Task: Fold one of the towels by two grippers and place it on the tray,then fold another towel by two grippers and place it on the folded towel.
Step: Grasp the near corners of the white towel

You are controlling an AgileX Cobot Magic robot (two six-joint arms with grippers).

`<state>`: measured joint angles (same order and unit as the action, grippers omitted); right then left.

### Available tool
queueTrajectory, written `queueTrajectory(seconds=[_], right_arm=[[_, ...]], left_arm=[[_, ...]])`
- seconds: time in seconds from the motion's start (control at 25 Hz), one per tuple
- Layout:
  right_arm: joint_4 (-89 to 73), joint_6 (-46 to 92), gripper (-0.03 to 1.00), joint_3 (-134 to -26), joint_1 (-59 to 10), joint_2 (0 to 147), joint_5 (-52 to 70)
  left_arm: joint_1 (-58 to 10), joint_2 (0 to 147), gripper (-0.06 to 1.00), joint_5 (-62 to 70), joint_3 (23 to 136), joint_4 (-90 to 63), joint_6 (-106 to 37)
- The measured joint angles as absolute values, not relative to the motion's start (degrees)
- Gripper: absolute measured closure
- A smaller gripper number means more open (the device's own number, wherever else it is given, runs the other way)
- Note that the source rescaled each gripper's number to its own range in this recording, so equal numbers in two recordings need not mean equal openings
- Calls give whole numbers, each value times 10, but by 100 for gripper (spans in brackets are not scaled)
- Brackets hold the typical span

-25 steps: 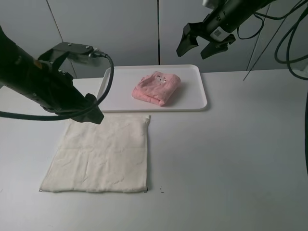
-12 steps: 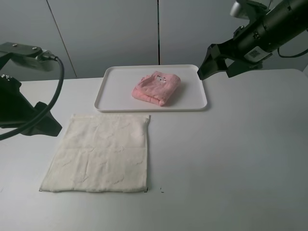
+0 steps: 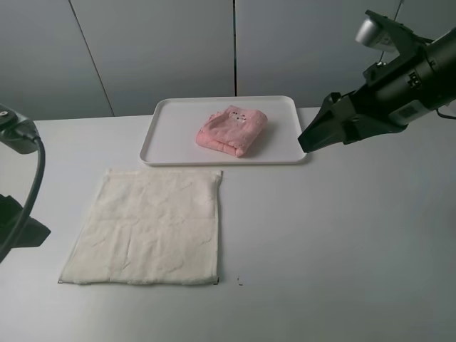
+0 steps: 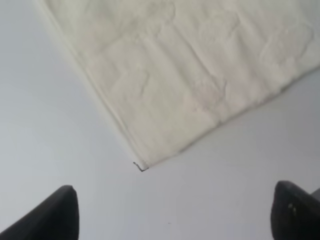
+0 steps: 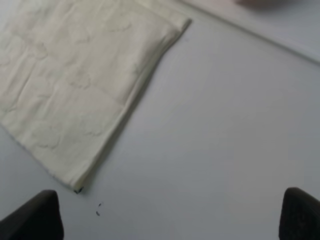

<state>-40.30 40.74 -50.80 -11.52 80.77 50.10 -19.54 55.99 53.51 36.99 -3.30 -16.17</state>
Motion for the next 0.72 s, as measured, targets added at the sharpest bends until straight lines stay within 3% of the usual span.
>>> queueTrajectory(seconds=[0.32, 0.44, 0.72], right_arm=[[-324, 465, 4, -505, -291, 808, 459], [-282, 485, 4, -505, -359, 808, 423], [-268, 486, 4, -519, -434, 858, 394]], left_arm=[[-195, 536, -4, 540, 366, -12, -462], [-195, 542, -5, 542, 366, -12, -497], [-195, 625, -5, 541, 366, 28, -511]])
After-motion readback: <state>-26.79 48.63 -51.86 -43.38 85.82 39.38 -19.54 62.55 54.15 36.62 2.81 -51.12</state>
